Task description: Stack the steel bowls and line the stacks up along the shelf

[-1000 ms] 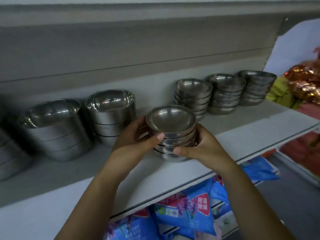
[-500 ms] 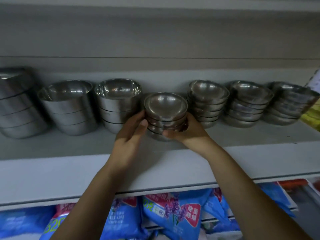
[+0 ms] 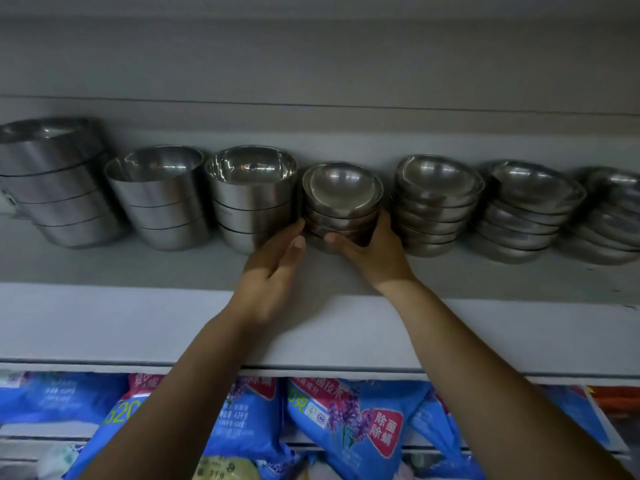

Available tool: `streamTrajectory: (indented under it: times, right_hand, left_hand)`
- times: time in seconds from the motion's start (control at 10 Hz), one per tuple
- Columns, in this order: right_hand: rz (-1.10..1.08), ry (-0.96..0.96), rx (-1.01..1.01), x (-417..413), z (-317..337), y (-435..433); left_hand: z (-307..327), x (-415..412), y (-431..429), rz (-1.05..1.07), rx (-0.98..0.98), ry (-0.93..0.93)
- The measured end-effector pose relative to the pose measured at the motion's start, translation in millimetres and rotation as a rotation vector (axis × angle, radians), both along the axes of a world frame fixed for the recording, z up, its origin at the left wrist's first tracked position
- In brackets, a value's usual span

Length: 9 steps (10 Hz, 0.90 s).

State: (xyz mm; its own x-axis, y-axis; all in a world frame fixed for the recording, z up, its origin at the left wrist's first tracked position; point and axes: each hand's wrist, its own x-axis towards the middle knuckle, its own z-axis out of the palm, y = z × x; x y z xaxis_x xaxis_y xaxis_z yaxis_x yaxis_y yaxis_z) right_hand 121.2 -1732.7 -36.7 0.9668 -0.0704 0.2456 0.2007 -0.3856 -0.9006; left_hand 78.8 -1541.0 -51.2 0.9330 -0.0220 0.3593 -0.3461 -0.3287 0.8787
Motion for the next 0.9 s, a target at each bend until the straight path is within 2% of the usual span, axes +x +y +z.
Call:
streamTrajectory:
  times: [0.3, 0.6, 0.8, 0.9]
  right_hand:
    - [-0.015, -0.03, 0.0, -1, -3, -3]
    - [-0.042, 0.007, -0.092, -11, 7, -2]
    - [-0.025, 0.037, -0.219, -14, 23, -3]
    - [-0.042, 0.079, -0.317, -19, 31, -1]
  left_hand:
    - [0, 0, -1, 0.026, 0.071, -0.007]
    - [7, -8, -3, 0.009, 0.089, 0.063]
    - [13, -20, 13, -0.047, 0.212, 0.14]
    - [23, -30, 37, -0.06, 0.403, 0.166]
